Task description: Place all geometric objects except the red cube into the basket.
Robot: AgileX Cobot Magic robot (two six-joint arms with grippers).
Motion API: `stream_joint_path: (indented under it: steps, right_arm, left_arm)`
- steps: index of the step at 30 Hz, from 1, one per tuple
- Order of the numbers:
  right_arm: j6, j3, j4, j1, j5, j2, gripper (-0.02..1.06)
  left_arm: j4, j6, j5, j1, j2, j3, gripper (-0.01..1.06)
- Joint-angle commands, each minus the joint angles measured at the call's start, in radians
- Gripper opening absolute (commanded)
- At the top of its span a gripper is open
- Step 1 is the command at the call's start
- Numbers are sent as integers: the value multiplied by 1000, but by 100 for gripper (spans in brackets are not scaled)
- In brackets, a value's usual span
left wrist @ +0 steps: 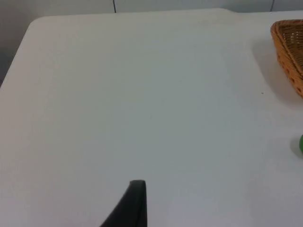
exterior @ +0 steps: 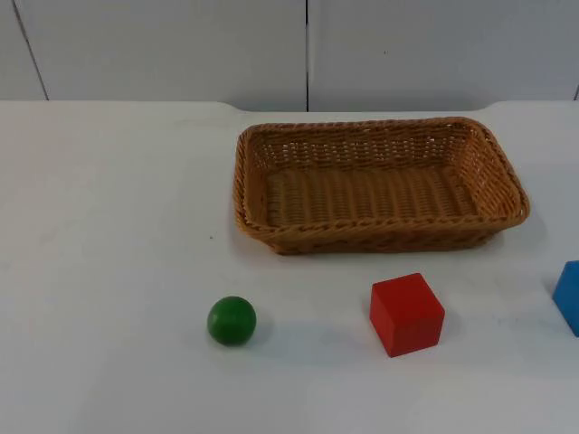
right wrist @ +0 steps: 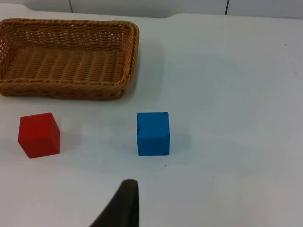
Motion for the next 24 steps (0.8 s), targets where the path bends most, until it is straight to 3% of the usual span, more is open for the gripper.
stream_joint_path:
  steps: [1, 8, 24]
  right_arm:
    - [-3, 1, 3, -5, -6, -4, 105]
    - [-3, 1, 3, -5, -6, -4, 105]
    - [-3, 1, -4, -5, -6, -4, 105]
  left_arm:
    - [-20, -4, -6, 3, -5, -1, 105]
    - [-78, -6, -4, 3, 39, -76, 105]
    - [-115, 34, -41, 3, 494, -263, 105]
